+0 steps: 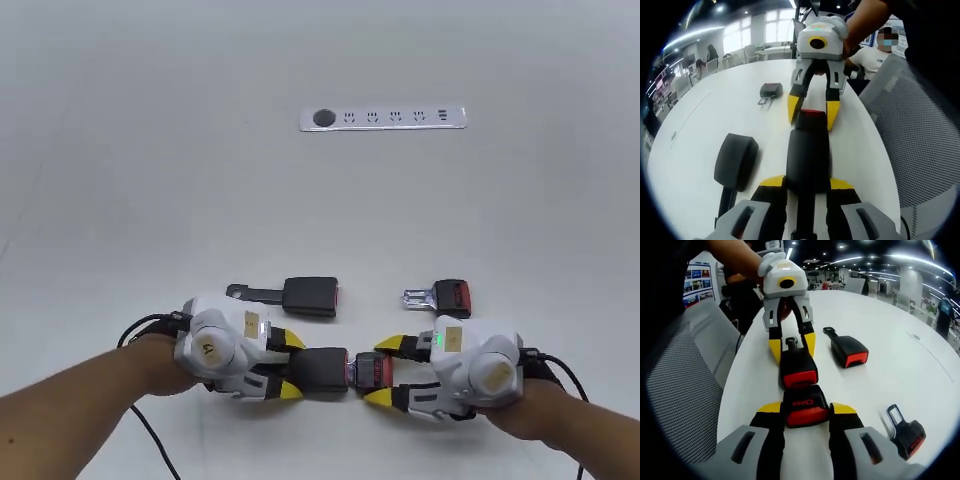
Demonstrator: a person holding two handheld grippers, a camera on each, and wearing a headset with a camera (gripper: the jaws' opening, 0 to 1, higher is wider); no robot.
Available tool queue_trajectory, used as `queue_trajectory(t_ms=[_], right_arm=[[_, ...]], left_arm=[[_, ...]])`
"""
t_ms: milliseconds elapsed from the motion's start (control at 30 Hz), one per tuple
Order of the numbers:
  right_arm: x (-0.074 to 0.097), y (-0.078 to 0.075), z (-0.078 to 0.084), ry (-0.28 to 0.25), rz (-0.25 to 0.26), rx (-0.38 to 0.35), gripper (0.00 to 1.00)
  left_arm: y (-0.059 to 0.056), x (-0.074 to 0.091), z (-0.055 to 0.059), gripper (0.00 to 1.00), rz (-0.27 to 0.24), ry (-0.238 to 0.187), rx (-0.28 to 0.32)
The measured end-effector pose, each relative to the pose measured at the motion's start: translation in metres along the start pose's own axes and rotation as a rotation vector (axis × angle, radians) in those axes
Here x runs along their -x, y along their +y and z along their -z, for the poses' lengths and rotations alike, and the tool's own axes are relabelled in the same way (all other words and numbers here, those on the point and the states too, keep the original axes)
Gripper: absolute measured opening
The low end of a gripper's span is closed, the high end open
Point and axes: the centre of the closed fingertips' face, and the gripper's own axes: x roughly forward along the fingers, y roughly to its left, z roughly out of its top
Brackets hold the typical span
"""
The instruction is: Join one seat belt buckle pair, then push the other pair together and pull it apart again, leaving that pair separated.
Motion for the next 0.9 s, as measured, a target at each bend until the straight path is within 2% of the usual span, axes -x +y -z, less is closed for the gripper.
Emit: queue_trajectory(t_ms=[233, 400, 467, 700, 767, 833, 867, 900], right_arm=[[0.0000, -0.0012, 0.0018, -0.028, 0.013, -0.016, 0.33], [-0.0011, -0.0020, 0.0025, -0.022, 0.020, -0.007, 0.34], [-0.0011, -0.0028, 0.0021, -0.019, 0.019, -0.031, 0.35], [-0.0009, -0.0019, 0.0014, -0.003, 0.042, -0.010, 0.36], [-0.0006, -0.0023, 0.0015, 0.005, 0.054, -0.013, 0.36], [0.0007, -0.0015, 0.0013, 0.012, 0.055, -0.029, 0.37], [0.0027, -0.0009, 0.0005, 0.016, 0.052, -0.043, 0.39], [0.0042, -0.0013, -0.0014, 0.007, 0.055, -0.054, 0.46]], left_arm=[[-0.0001, -0.0001, 0.0004, 0.30, -0.003, 0.000, 0.010], [-0.0012, -0.0009, -0.0014, 0.31, -0.004, 0.027, 0.005], [-0.0018, -0.0015, -0.0023, 0.31, -0.008, 0.040, 0.007], [-0.0021, -0.0026, -0.0012, 0.33, -0.022, 0.075, 0.002], [-0.0017, -0.0034, -0.0015, 0.33, -0.030, 0.078, 0.017], [-0.0016, -0.0031, -0.0023, 0.36, -0.052, 0.079, 0.084], [-0.0001, -0.0030, -0.0031, 0.40, -0.065, 0.074, 0.142], [0.0007, -0.0023, -0.0055, 0.47, -0.069, 0.060, 0.153]])
